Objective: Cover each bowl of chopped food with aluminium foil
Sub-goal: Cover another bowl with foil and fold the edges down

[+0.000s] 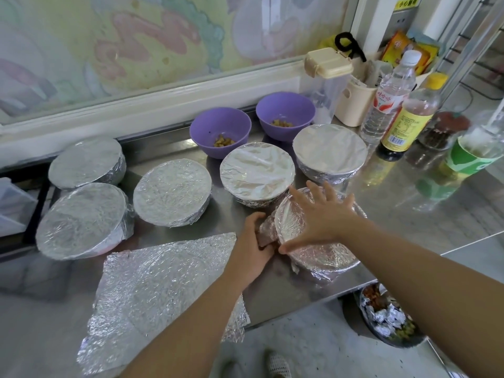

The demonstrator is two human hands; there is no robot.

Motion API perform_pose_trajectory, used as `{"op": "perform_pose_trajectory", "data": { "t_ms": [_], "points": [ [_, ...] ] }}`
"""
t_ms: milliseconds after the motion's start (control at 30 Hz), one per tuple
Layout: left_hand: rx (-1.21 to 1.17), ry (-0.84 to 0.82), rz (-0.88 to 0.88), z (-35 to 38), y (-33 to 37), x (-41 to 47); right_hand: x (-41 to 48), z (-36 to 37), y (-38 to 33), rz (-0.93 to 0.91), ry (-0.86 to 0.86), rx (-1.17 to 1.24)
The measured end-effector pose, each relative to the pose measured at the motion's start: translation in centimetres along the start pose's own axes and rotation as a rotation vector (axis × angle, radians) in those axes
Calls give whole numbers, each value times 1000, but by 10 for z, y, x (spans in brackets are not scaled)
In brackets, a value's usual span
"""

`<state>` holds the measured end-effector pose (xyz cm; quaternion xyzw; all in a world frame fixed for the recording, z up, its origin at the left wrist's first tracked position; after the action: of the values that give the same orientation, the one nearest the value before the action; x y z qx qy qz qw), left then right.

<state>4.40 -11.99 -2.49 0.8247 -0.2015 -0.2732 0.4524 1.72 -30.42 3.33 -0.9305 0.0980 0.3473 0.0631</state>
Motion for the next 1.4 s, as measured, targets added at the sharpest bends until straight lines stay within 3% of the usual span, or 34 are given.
{"op": "perform_pose_trajectory", "data": {
  "t_ms": [433,633,900,1000,1067,1200,1400],
  "points": [
    [445,189,86,2,21,-4,2,1,1,3,8,-10],
    [380,103,-13,7,36,-3,2,1,0,4,14,-6],
    [176,105,-130,5,32,-7,1,1,1,-1,16,-3],
    [122,16,-142,9,29,-14,2,0,1,-3,21,-5],
    [-91,-70,-185,12,29,-18,3,0,1,-2,19,-8],
    [-693,-138,-452,10,38,-20,3,1,1,4,21,-15],
    [-744,-60,-503,10,40,-11,3,2,2,18,44,3]
  ]
}}
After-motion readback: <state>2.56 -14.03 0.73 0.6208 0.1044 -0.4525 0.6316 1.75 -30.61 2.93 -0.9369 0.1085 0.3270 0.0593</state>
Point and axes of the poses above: each hand's wrist, its own x-axis towards the middle knuckle, its own z-axis out of the palm, y = z × x, the point moved 5 cm from there along x, towards the middle knuckle, and after that the axes turned 10 degrees about -y, right-handed, at the moved point
